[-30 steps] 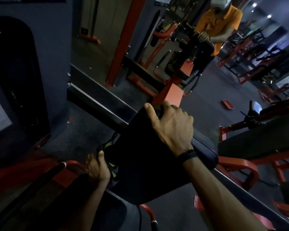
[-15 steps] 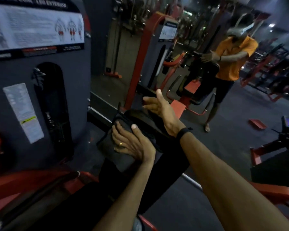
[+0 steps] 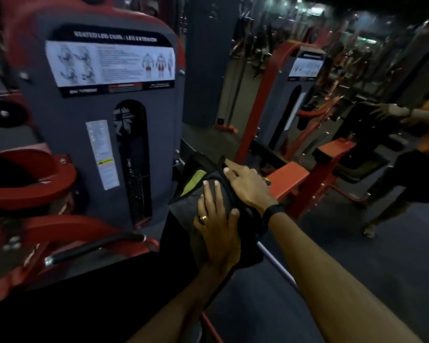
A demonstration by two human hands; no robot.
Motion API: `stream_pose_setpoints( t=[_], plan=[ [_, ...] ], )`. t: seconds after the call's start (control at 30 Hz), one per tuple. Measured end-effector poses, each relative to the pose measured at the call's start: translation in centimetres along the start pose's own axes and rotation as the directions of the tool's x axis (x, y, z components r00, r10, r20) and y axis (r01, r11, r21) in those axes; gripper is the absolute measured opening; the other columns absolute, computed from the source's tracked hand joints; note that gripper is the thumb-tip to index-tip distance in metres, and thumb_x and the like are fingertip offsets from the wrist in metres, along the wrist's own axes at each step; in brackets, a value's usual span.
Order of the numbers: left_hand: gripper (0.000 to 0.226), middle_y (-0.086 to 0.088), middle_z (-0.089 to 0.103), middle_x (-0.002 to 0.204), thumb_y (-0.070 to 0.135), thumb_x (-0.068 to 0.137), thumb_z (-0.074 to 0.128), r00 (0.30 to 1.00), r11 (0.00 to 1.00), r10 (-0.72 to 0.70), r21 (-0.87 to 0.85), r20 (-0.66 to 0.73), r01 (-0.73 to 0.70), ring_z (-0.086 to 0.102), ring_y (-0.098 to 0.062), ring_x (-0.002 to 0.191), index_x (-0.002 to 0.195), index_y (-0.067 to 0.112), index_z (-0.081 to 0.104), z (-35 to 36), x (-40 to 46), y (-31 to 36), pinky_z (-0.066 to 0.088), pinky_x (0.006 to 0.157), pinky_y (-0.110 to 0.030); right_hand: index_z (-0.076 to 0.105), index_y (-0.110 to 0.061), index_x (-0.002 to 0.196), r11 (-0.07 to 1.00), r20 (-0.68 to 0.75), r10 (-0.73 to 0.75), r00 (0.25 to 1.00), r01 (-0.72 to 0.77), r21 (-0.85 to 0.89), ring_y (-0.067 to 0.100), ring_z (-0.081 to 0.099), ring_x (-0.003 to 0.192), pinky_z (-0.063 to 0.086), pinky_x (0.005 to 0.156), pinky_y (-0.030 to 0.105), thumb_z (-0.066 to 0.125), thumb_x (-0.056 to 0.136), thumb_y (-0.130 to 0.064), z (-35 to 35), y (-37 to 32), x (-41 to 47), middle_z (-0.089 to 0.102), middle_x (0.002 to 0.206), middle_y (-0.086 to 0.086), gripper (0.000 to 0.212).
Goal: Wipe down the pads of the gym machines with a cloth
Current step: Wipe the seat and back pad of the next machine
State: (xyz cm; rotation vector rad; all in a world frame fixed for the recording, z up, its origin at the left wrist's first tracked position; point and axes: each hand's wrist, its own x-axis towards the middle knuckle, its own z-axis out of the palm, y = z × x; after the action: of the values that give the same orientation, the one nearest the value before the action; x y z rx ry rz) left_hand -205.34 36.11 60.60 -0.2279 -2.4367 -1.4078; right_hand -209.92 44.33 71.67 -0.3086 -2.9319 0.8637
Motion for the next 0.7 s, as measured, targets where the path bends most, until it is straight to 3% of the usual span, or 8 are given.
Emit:
stream_pose_setpoints(
  t=[0.1, 0.23, 0.33, 0.4, 0.47, 0.57, 0.63, 0.7],
  plan=[
    [0.072, 0.000, 0.000, 0.169, 0.074, 0.095, 0.006, 0.968, 0.960, 0.243, 0.124, 0.061, -0.249, 0.005, -0.023, 0.155, 0.158, 0.040, -0.005, -1.0, 1.0, -3.7, 0.009, 0.116, -0.067, 0.055, -0.034, 0.138, 1.000, -0.007, -0.015, 1.000, 0.015, -0.004, 0.042, 0.056, 0.118, 0.043, 0.094, 0.045, 0.037, 0.106, -0.039, 0.2, -0.1, -0.1, 0.064, 0.125, 0.015, 0.037],
    [0.074, 0.001, -0.014, 0.167, 0.081, 0.090, 0.009, 0.969, 0.969, 0.242, 0.046, 0.059, -0.245, -0.013, -0.024, 0.155, 0.155, 0.050, -0.008, -0.7, 2.0, -4.1, -0.006, 0.117, -0.067, 0.052, -0.039, 0.136, 1.000, -0.025, -0.028, 0.999, 0.028, 0.003, 0.042, 0.057, 0.115, 0.045, 0.093, 0.047, 0.038, 0.104, -0.041, 0.6, 0.3, 0.4, 0.065, 0.121, 0.016, 0.035],
    [0.068, 0.000, 0.001, 0.169, 0.078, 0.092, 0.013, 0.991, 0.989, 0.130, -0.059, -0.036, -0.132, -0.005, -0.021, 0.156, 0.154, 0.053, 0.001, -0.7, 3.8, -2.5, 0.003, 0.119, -0.067, 0.045, -0.046, 0.143, 0.997, -0.029, -0.003, 1.000, 0.005, 0.083, 0.038, 0.059, 0.113, 0.047, 0.099, 0.051, 0.035, 0.097, -0.048, 0.8, 0.6, 0.7, 0.063, 0.130, 0.016, 0.046],
    [0.066, 0.005, 0.008, 0.169, 0.074, 0.092, 0.021, 0.992, 0.989, -0.055, -0.140, -0.110, 0.039, 0.003, -0.019, 0.156, 0.153, 0.052, 0.012, -1.1, 7.4, -1.6, 0.011, 0.119, -0.066, 0.045, -0.045, 0.143, 0.991, -0.033, 0.000, 0.999, 0.004, 0.137, 0.033, 0.060, 0.107, 0.048, 0.099, 0.050, 0.031, 0.094, -0.051, 0.8, 0.7, 0.8, 0.063, 0.129, 0.017, 0.052],
    [0.065, 0.008, 0.008, 0.168, 0.070, 0.093, 0.023, 0.980, 0.967, -0.192, -0.182, -0.056, 0.179, 0.004, -0.017, 0.155, 0.154, 0.046, 0.022, -1.2, 10.7, -2.9, 0.011, 0.121, -0.062, 0.049, -0.038, 0.144, 0.989, -0.040, -0.005, 0.999, 0.011, 0.149, 0.033, 0.052, 0.125, 0.040, 0.109, 0.051, 0.032, 0.101, -0.046, 0.9, 0.8, 0.8, 0.059, 0.138, 0.013, 0.048],
    [0.057, 0.003, 0.005, 0.169, 0.050, 0.104, 0.022, 0.972, 0.967, -0.230, -0.098, 0.058, 0.234, -0.001, -0.017, 0.155, 0.158, 0.035, 0.022, -0.6, 12.0, -7.1, 0.010, 0.123, -0.058, 0.050, -0.033, 0.145, 0.990, -0.042, -0.016, 0.999, 0.022, 0.136, 0.031, 0.043, 0.136, 0.032, 0.114, 0.052, 0.028, 0.106, -0.044, 0.7, 0.7, 0.6, 0.056, 0.144, 0.008, 0.045],
    [0.048, -0.001, 0.016, 0.168, 0.054, 0.103, 0.007, 0.923, 0.895, -0.386, -0.243, -0.003, 0.374, 0.013, -0.021, 0.155, 0.150, 0.045, 0.015, -0.3, 10.5, -8.7, 0.021, 0.122, -0.054, 0.050, -0.033, 0.145, 0.991, -0.049, -0.006, 0.999, 0.012, 0.131, 0.030, 0.044, 0.136, 0.033, 0.114, 0.052, 0.027, 0.106, -0.044, 0.6, 0.3, 0.3, 0.055, 0.144, 0.006, 0.046],
    [0.054, -0.006, 0.033, 0.161, 0.055, 0.105, 0.007, 0.885, 0.855, -0.452, -0.338, -0.111, 0.394, 0.034, -0.023, 0.148, 0.153, 0.032, 0.012, 0.3, 7.9, -8.1, 0.036, 0.116, -0.049, 0.049, -0.033, 0.145, 0.993, -0.046, 0.007, 0.999, -0.002, 0.117, 0.031, 0.044, 0.135, 0.033, 0.113, 0.052, 0.026, 0.106, -0.045, 0.7, 0.1, 0.2, 0.055, 0.144, 0.007, 0.047]
  ],
)
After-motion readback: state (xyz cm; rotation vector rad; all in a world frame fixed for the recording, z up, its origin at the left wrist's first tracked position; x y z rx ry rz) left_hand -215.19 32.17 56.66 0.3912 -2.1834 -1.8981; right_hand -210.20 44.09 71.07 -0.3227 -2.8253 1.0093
